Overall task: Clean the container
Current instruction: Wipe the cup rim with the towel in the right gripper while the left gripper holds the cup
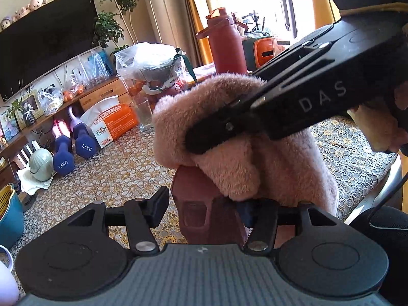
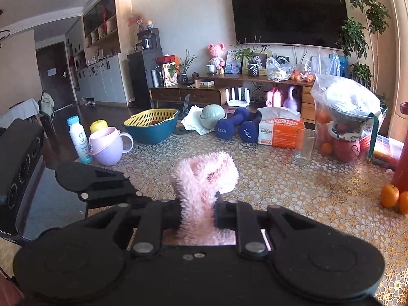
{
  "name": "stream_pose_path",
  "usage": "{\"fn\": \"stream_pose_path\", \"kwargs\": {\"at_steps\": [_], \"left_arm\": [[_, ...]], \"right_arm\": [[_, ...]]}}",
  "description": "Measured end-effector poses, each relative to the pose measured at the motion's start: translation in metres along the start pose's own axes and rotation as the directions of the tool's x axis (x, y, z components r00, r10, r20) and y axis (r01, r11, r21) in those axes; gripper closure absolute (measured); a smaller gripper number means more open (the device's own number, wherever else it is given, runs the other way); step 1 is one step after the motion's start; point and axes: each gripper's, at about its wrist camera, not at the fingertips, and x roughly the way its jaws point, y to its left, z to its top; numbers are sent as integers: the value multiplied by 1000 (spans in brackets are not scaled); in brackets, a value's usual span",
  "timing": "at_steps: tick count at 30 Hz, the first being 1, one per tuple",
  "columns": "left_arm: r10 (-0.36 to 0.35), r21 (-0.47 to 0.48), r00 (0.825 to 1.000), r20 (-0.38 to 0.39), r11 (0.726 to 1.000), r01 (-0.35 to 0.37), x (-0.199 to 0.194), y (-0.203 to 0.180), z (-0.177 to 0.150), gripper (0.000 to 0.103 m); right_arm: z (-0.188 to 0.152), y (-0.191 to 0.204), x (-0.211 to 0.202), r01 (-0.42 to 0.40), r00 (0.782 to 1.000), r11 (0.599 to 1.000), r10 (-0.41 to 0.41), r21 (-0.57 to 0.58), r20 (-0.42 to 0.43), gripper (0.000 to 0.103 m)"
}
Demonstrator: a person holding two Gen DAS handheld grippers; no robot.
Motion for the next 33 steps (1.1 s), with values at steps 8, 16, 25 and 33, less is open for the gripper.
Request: {"fn": "stream_pose_path", "kwargs": {"at_steps": [8,16,25,33], "left_arm": [[-11,-28,1000,1,1000,11,5,2,2,46],[-6,-28,1000,3,1000,6,5,2,0,47],[-11,-36,1000,2,999,11,5,1,0,47],[-10,-37,1000,3,999,11,6,2,0,47]], "right_arm": [[-16,-8,18,-37,997,998,40,53,-63,85],[-19,-11,13,-26,997,999,27,29,-69,85],[-22,-32,5,139,989,989,-136,51,-65,85],[-29,-43,-4,79,997,986,-75,144,-37,85]]}}
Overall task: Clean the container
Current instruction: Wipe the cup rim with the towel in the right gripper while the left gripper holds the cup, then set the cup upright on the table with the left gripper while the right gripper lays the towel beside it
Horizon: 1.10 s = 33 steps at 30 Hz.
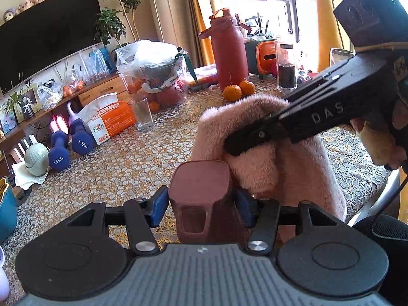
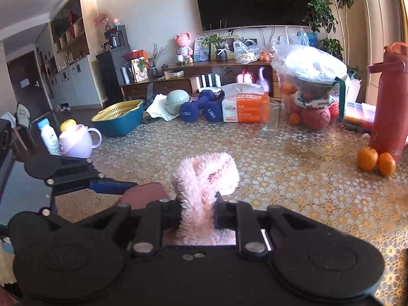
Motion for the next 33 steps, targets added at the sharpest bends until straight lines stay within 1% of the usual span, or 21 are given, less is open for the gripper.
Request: {"fn": "stream_pose_path", "kwargs": {"at_steps": [2,4,5,6,8,10,12,13,14,15,16,17,19,20,23,26,27,29,31,32,33], "left_arm": [[8,-7,1000,0,1000,-8,0,1,0,47],[5,-20,1000,-3,1000,-5,0,3,1,47],[4,-19,1000,-3,1000,-4,0,3,2,47],[4,-16,1000,-3,1000,-4,0,3,2,47],[5,-14,1000,-2,1000,-6,1,2,2,47],[6,-12,1000,0,1000,-6,1,1,1,47],[4,-9,1000,-1,1000,-4,1,0,1,47],[5,-7,1000,0,1000,-5,1,0,1,47],[5,-8,1000,0,1000,-5,1,0,1,47],[4,-10,1000,-1,1000,-4,2,0,2,47],[4,-12,1000,-2,1000,-4,2,-1,1,47],[6,-17,1000,-3,1000,-6,2,0,1,47],[7,-30,1000,-5,1000,-7,1,1,1,47],[6,-39,1000,-5,999,-6,0,2,1,47],[2,-68,1000,-8,998,-3,-2,5,1,47],[3,-65,1000,-8,998,-4,-3,6,0,47],[5,-64,1000,-8,998,-5,-5,6,0,47],[7,-68,1000,-5,998,-7,-7,6,-1,47],[4,-75,1000,-2,997,-4,-10,7,-2,46],[5,-78,1000,-2,997,-5,-12,7,-2,44],[5,-82,1000,0,997,-5,-14,8,-3,41]], "right_arm": [[-7,-1,8,-51,998,998,52,47,-19,85],[-15,-4,15,-56,998,993,58,101,-24,84],[-18,-9,17,-72,997,987,76,147,-16,84],[-22,-17,18,-102,995,973,104,207,0,84],[-31,-33,20,-161,987,933,159,322,33,85],[-41,-46,24,-210,977,886,205,413,57,85],[-50,-54,30,-217,974,856,219,469,52,84],[-53,-55,34,-201,977,858,212,472,31,85],[-54,-52,37,-167,982,880,187,445,-2,85],[-53,-47,38,-127,988,910,152,394,-34,84],[-50,-39,37,-73,993,947,98,314,-64,84],[-45,-32,35,-22,996,970,43,242,-79,84],[-33,-22,30,73,994,991,-63,116,-89,84],[-29,-19,29,113,990,991,-107,69,-88,84],[-21,-18,29,173,981,985,-172,10,-89,84],[-27,-15,39,297,946,950,-307,-97,-105,83],[-30,-15,41,313,939,944,-324,-105,-113,83],[-36,-20,44,302,942,950,-310,-77,-131,82],[-40,-23,42,309,940,950,-313,-55,-133,78],[-40,-25,39,308,942,951,-310,-33,-127,77],[-39,-28,36,300,947,954,-299,-4,-119,73]]}}
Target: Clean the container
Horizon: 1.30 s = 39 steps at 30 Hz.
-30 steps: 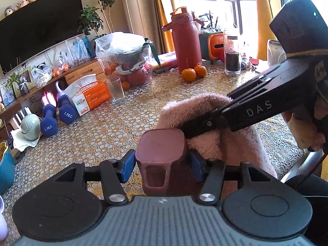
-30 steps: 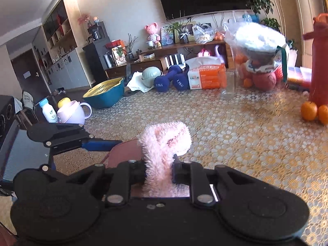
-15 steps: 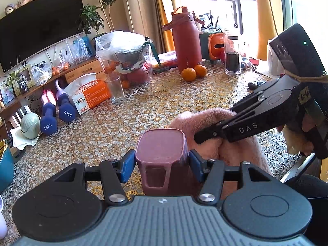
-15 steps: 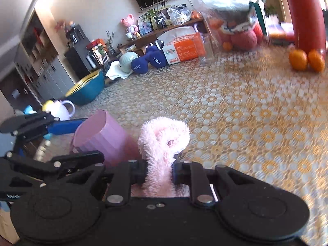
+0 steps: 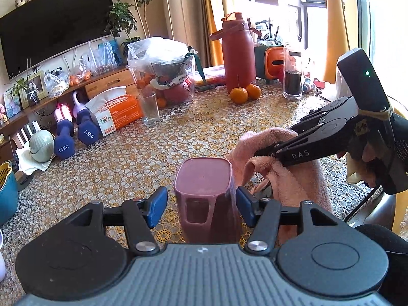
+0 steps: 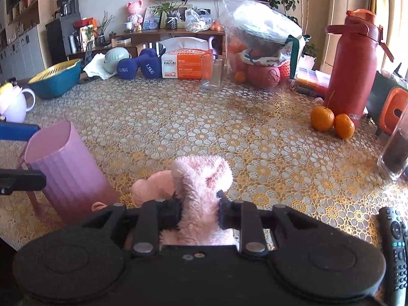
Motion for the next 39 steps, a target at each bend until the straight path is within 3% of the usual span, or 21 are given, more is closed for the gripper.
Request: {"fn": "stream_pose_path", "kwargs": {"at_steps": [4,10,13,23,26,30,39], "left_arm": [[-3,-28,1000,9,1000,4,-8,2,-1,38],[-6,-69,1000,21,998,7,-23,1,-4,30],[0,-88,1000,30,996,2,-31,-2,-7,23],[9,-144,999,46,990,-2,-54,-16,-20,17],[5,-161,999,54,987,3,-60,-19,-25,8],[19,-173,998,64,985,-7,-66,-23,-28,0],[0,-222,997,76,975,17,-70,-23,-34,0]], "right_arm": [[2,-9,-17,-14,999,998,12,58,37,63],[-4,-2,-51,-3,997,998,-1,56,77,53],[-13,5,-73,-38,993,997,31,63,112,48],[-43,41,-134,-107,966,989,79,101,248,44],[-51,49,-144,-119,956,985,80,123,282,43],[-61,58,-153,-90,952,987,46,133,304,42],[-75,64,-161,-55,949,982,-4,179,314,41]]}}
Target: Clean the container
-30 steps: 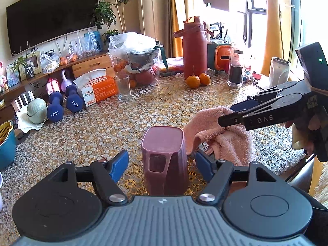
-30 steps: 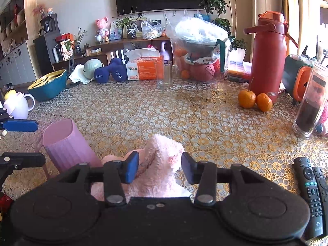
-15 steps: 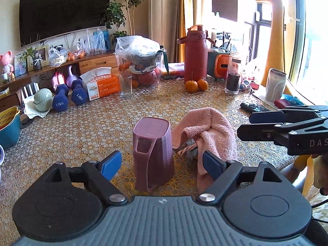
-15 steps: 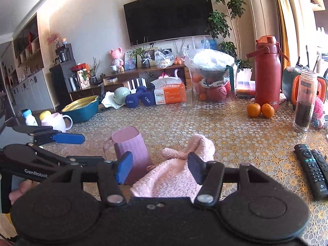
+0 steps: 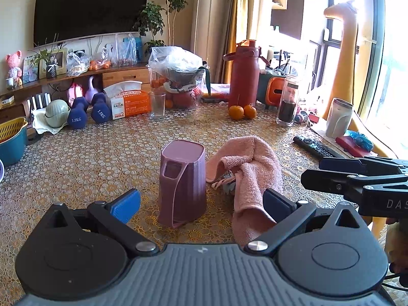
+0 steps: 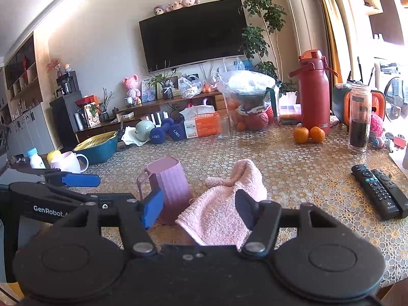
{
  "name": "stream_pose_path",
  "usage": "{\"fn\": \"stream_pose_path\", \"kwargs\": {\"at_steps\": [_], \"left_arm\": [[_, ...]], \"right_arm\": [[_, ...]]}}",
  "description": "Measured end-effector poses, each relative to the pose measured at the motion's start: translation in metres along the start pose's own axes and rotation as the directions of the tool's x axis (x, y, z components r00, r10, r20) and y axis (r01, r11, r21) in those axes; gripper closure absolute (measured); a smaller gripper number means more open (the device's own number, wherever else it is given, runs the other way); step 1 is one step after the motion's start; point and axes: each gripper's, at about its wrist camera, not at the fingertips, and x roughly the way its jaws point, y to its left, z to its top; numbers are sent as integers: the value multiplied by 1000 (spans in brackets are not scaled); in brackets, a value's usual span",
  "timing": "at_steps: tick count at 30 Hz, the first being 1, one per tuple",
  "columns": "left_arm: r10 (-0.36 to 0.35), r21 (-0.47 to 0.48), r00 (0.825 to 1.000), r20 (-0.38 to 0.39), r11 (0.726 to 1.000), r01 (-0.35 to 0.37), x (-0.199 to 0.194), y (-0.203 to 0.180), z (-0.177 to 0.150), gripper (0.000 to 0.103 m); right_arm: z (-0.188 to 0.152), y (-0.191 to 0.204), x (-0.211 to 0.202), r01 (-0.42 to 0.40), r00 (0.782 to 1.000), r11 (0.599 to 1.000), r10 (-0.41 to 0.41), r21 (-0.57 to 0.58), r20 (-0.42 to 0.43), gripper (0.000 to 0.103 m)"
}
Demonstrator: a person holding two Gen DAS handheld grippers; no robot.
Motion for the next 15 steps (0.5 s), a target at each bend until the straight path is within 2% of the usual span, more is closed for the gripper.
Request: {"fn": "stream_pose_path", "kwargs": {"at_steps": [4,8,15], "left_arm": [[-5,10,1000,-6,1000,5,1,-2,-5,0],[28,29,1000,10,999,-28,0,-5,-7,0],[20,22,1000,4,1000,-20,0,-3,-6,0]], "right_arm": [[-4,2,-3,11,1000,1000,-11,-4,0,41],[-3,4,-2,12,1000,1000,-12,-3,-1,41],[-1,5,-1,15,1000,1000,-15,-6,2,41]]}}
